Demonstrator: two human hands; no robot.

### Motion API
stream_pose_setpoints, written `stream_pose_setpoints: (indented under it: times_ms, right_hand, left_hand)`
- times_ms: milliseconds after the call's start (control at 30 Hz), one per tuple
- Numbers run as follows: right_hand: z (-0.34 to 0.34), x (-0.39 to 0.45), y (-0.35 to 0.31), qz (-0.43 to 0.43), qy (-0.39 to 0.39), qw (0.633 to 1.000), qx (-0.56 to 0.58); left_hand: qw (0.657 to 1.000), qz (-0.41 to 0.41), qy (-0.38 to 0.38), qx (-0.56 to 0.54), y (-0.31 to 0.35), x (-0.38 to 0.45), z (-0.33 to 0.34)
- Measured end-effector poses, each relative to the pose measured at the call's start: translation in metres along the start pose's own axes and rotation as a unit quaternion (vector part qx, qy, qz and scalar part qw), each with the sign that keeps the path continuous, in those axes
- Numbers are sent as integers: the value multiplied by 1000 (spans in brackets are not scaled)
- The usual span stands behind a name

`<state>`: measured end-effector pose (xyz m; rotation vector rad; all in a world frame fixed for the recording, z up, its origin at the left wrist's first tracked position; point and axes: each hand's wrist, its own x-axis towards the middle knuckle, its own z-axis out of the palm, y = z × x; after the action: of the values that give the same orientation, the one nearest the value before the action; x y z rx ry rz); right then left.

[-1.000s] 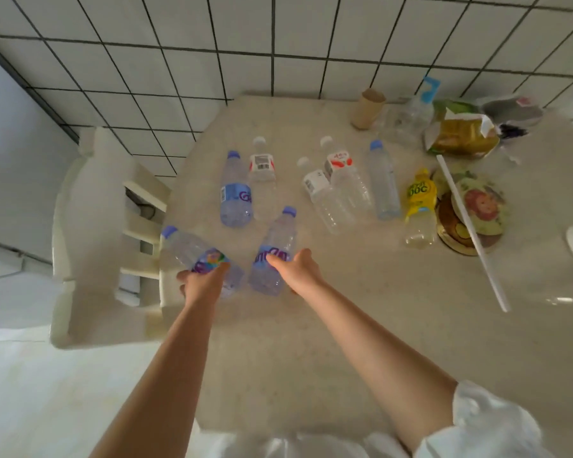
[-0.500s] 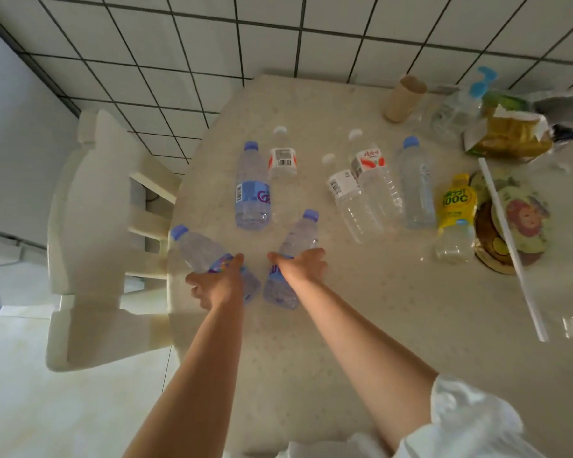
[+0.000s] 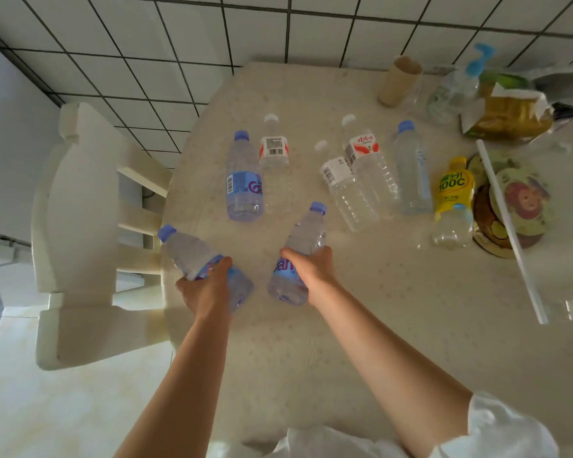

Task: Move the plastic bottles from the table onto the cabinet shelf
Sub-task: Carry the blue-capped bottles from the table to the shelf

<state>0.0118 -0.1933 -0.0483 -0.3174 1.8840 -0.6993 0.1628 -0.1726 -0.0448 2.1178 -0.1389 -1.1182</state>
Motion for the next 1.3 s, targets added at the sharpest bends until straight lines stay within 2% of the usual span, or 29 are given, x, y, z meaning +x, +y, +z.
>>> stream_pose_setpoints:
  times_ms: [167, 400, 567, 667, 767, 1033, 1300]
  right_hand:
    - [-38, -19, 14, -14, -30, 999, 43]
    - [-103, -62, 44, -60, -25, 993, 93]
    - [-156, -96, 80, -49, 9, 987, 155]
    - [-190, -112, 111, -72, 27, 986, 146]
    - [-227, -131, 145, -95, 68, 985, 125]
    - [-332, -210, 247, -117, 164, 958, 205]
    - [-400, -260, 340, -76, 272, 911, 301]
  left_hand:
    - [997, 33, -59, -27, -18, -22, -11]
    - [984, 86, -155, -13, -33, -69, -13]
    - [951, 189, -243, 24, -49, -120, -12]
    - [933, 208, -287, 57, -69, -149, -13]
    - [909, 227, -335, 102, -95, -181, -16]
    - [833, 282, -428, 208, -192, -293, -19]
    - [698, 342, -556, 294, -274, -374, -4]
